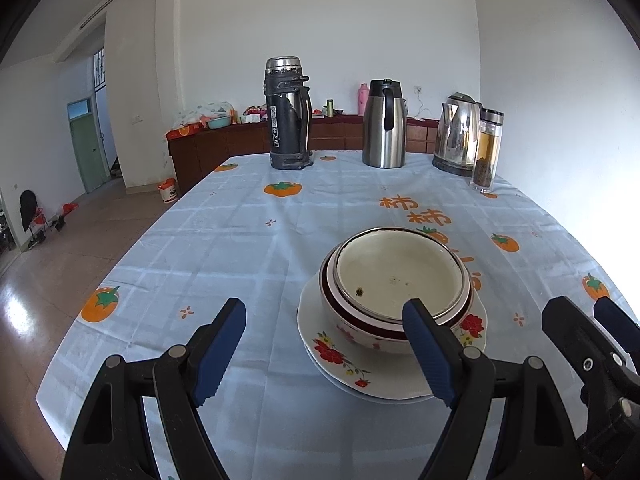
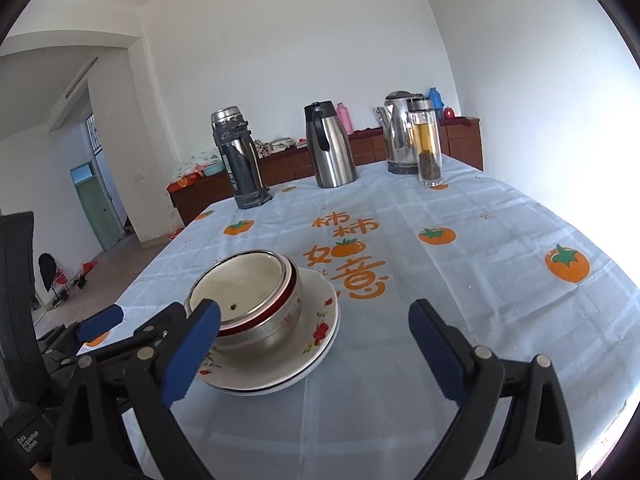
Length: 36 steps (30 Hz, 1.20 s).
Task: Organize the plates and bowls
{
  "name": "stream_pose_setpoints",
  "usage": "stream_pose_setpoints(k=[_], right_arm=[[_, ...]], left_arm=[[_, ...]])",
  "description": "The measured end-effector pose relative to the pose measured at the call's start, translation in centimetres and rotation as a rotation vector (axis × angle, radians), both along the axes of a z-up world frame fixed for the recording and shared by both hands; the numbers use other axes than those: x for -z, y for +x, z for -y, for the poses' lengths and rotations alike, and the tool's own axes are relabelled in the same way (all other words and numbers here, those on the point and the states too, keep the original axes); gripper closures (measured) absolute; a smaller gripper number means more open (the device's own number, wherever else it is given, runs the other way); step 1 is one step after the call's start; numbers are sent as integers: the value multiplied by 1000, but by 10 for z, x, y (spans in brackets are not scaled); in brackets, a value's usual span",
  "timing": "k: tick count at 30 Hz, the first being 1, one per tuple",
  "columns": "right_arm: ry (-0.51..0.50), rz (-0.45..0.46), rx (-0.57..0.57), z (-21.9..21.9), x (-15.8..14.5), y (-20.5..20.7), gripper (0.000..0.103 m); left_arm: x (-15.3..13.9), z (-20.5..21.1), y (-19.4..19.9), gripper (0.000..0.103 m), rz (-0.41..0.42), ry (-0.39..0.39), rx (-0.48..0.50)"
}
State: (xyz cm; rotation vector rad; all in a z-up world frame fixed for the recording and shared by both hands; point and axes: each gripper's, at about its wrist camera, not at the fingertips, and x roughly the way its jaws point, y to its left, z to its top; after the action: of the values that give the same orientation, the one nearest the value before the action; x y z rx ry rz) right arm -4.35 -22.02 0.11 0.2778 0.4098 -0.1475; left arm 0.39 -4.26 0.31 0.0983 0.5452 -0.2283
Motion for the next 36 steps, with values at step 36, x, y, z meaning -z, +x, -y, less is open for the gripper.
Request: stream_pose_setpoints(k=[36], right_arm=[[-38,119,36,-20,-24,-51,3]], left_arm=[[-19,-23,-41,21,97,-31,-6]])
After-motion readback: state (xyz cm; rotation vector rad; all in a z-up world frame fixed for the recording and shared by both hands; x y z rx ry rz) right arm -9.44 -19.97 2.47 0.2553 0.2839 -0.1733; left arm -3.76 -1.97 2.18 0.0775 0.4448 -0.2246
